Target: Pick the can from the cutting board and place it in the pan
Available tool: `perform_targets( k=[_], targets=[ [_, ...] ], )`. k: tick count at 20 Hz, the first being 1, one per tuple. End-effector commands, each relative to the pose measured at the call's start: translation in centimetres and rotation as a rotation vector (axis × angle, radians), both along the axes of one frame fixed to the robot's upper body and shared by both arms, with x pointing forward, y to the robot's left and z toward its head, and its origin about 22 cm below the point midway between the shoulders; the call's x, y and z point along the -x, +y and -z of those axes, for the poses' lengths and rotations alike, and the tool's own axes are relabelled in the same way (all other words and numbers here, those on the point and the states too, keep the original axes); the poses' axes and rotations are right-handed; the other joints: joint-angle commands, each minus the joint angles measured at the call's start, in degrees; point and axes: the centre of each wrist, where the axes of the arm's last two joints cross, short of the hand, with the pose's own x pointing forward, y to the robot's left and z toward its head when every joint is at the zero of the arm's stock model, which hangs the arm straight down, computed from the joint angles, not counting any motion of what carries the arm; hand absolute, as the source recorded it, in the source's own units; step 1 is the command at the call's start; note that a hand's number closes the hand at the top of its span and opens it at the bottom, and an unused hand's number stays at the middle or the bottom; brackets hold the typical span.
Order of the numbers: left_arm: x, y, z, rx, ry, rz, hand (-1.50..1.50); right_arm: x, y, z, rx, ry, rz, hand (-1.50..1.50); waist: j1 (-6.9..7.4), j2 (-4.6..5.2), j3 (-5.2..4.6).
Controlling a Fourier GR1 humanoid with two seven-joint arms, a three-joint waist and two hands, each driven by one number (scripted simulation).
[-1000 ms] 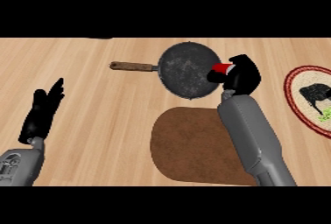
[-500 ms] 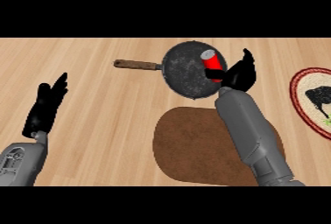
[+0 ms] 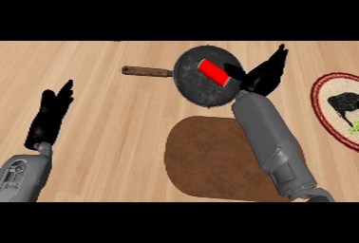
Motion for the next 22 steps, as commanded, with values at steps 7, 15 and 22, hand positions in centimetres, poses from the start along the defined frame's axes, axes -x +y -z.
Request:
perform_targets(
  k=[7, 15, 22],
  targets=[
    [1.6, 2.5, 0.8, 0.005, 0.027, -0.058, 0.00, 1.0, -0.1, 2.9, -0.082, -0.141, 0.221, -1.50, -3.44, -2.31, -0.18],
    [3.4, 3.9, 2.7, -0.008, 0.081, -0.129, 0.00, 3.9, 0.2, 4.6, -0.100, -0.172, 0.167, -1.50, -7.50, -4.20, -0.36],
    [4.1, 4.9, 2.0, -0.015, 0.075, -0.153, 0.00, 10.0, 0.8, 7.7, -0.142, -0.161, 0.086, -1.50, -9.25, -4.57, -0.39]
  ],
)
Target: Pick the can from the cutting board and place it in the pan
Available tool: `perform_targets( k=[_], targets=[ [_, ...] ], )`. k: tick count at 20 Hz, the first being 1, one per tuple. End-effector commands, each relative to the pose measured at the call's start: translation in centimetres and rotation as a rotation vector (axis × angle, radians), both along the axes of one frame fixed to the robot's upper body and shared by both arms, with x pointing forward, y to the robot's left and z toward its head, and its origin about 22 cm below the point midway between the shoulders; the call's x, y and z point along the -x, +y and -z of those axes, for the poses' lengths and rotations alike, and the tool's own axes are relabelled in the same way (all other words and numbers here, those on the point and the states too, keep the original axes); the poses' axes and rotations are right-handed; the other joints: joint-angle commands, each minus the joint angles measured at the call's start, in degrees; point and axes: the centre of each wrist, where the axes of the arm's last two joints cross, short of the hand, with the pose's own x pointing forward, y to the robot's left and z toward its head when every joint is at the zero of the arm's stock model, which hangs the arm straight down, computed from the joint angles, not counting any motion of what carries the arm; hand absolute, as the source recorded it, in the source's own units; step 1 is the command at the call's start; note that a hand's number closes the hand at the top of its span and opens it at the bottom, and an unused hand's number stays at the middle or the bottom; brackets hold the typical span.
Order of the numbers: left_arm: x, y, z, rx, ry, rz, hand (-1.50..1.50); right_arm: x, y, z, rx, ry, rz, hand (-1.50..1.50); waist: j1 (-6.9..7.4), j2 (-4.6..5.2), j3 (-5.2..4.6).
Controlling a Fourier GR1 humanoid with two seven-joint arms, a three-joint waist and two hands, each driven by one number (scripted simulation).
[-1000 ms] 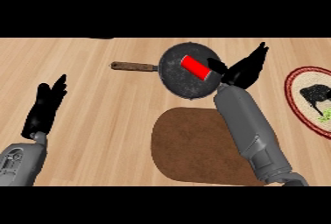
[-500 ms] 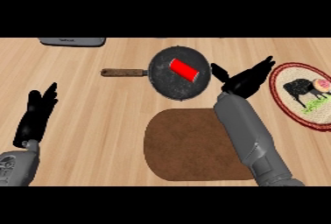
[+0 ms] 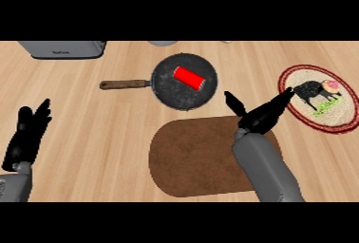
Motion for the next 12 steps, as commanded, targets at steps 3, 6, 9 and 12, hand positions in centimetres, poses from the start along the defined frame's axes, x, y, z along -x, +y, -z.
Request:
perform_targets(
  k=[3, 6, 9, 12],
  targets=[
    [1.4, 0.6, 0.7, -0.002, 0.013, -0.031, 0.00, 6.8, 0.7, 2.9, -0.053, -0.016, -0.033, -1.50, -1.93, -0.36, -0.09],
    [1.8, 1.4, 0.1, -0.007, 0.001, -0.033, 0.00, 10.0, 0.4, 2.7, -0.045, -0.035, -0.052, -1.50, -2.37, -0.10, -0.12],
    [1.0, 0.9, 0.4, 0.004, -0.014, -0.051, 0.00, 13.5, 0.5, 2.5, -0.026, -0.036, -0.080, -1.50, -3.30, 0.20, -0.21],
    [1.2, 1.2, -0.3, 0.007, -0.012, -0.050, 0.00, 16.1, -0.2, 1.2, -0.026, -0.052, -0.065, -1.50, -2.68, 0.34, -0.20]
  ],
)
